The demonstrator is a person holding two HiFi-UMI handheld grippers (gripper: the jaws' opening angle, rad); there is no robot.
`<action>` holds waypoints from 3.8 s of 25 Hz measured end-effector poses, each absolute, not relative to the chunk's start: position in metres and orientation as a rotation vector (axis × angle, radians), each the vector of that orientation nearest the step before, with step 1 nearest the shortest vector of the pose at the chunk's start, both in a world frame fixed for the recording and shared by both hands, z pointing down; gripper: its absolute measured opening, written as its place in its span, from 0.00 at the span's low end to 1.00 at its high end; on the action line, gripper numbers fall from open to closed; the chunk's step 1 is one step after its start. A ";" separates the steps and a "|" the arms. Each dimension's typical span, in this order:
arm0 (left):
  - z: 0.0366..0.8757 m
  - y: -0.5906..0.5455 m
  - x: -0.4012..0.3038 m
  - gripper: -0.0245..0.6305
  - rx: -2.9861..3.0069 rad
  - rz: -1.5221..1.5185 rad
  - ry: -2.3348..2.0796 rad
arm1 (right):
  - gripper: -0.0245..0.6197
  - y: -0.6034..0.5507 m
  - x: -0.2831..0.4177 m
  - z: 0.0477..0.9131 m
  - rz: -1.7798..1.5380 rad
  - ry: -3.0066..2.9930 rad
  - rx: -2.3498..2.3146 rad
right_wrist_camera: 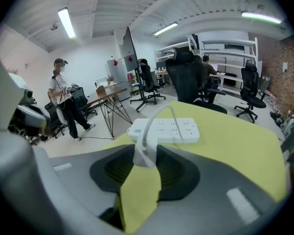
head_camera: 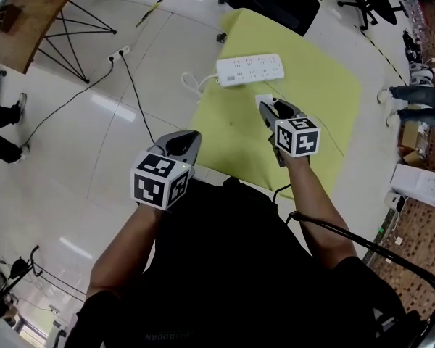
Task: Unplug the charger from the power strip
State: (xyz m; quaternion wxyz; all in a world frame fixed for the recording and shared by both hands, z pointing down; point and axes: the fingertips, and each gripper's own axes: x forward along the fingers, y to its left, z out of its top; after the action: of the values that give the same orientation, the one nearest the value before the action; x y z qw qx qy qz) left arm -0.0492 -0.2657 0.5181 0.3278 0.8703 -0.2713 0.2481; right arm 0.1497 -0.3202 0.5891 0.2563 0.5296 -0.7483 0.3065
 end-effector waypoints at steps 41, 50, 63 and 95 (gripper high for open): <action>0.500 -0.223 0.041 0.04 2.368 0.714 -0.545 | 0.42 -0.164 0.284 0.653 1.324 -1.740 1.782; 0.496 -0.229 0.028 0.04 2.401 0.687 -0.495 | 0.41 -0.154 0.276 0.633 1.264 -1.715 1.863; 0.497 -0.219 -0.016 0.04 2.440 0.668 -0.389 | 0.04 -0.166 0.139 0.514 1.030 -2.123 1.855; 0.457 -0.043 -0.036 0.04 2.431 0.542 -0.732 | 0.04 0.011 0.106 0.439 0.801 -2.484 1.656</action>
State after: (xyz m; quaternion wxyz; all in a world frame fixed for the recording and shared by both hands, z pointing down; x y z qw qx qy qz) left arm -0.0363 -0.0435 0.4566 0.2695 0.9018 -0.2714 0.2012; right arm 0.1063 0.0109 0.4395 0.0251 0.5355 -0.8034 0.2591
